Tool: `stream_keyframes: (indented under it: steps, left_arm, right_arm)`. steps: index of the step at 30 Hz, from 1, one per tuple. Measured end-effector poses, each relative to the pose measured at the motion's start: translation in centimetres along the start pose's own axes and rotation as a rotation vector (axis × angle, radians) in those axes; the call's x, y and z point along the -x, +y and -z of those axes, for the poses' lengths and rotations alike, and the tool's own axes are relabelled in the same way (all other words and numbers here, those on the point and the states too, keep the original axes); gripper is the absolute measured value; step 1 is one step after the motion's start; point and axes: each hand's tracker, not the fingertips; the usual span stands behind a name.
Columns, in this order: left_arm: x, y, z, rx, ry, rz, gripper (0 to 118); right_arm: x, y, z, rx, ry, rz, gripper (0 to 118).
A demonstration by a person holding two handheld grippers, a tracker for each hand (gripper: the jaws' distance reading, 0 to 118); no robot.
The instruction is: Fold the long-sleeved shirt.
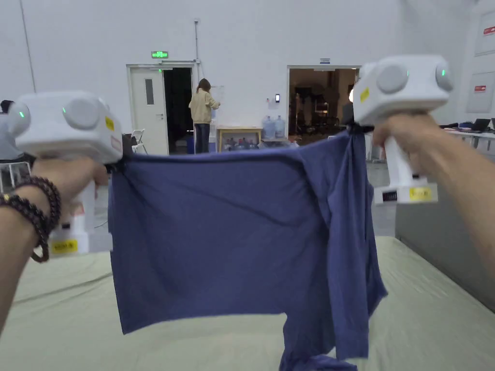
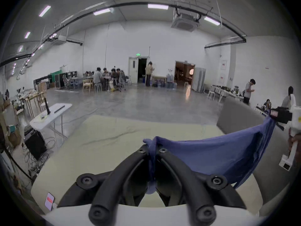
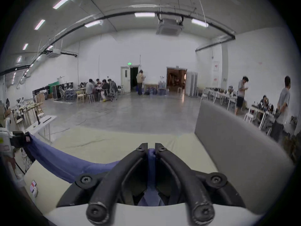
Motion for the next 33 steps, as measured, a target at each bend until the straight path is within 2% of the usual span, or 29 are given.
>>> stream_keyframes:
  steps: [3,7,9,12,16,19,21,23,25,27,30,33]
  left_arm:
    - [0.1,-5.5,2.7,0.073,-0.013,-0.01,0]
    - [0.4,-10.8,4.0,0.16,-0.029,-0.004,0]
    - [0.9,-12.7,3.5,0.168,-0.047,-0.017,0]
    - [1.1,-14.2,1.3,0.172,-0.061,-0.003,0]
    - [1.0,-17.0,-2.5,0.211,-0.08,0.053,0]
    - [0.8,-20.8,-6.1,0.259,-0.092,0.127,0]
    - [0.8,-23.6,-8.3,0.292,-0.115,0.154,0]
    - [1.1,-26.6,-10.1,0.341,-0.123,0.15,0]
    - [1.6,-30.0,-11.7,0.389,-0.139,0.137,0]
    - [2.4,-33.9,-12.7,0.477,-0.128,0.149,0]
    - [3.0,-39.4,-13.2,0.623,-0.123,0.18,0]
    - [3.1,-43.9,-13.0,0.739,-0.144,0.183,0]
  right_arm:
    - [-0.4,-6.3,2.8,0.076,0.019,0.059,3]
    - [-0.6,-11.8,3.7,0.145,0.003,0.013,3]
    - [-1.1,-13.2,2.6,0.147,0.021,0.038,3]
    - [-1.4,-14.8,-0.5,0.138,0.045,0.022,3]
    - [-1.1,-18.3,-5.5,0.154,0.068,-0.043,3]
    - [-1.0,-22.7,-10.2,0.173,0.094,-0.073,3]
    - [-1.2,-26.0,-12.9,0.2,0.1,-0.064,3]
    - [-1.5,-30.0,-15.5,0.263,0.14,-0.07,3]
    - [-1.8,-34.3,-17.7,0.331,0.137,-0.079,3]
    - [-2.1,-39.2,-19.5,0.447,0.171,-0.115,3]
    - [-2.8,-46.0,-19.5,0.662,0.228,-0.173,3]
    - [-2.5,-51.1,-18.8,0.789,0.222,-0.191,3]
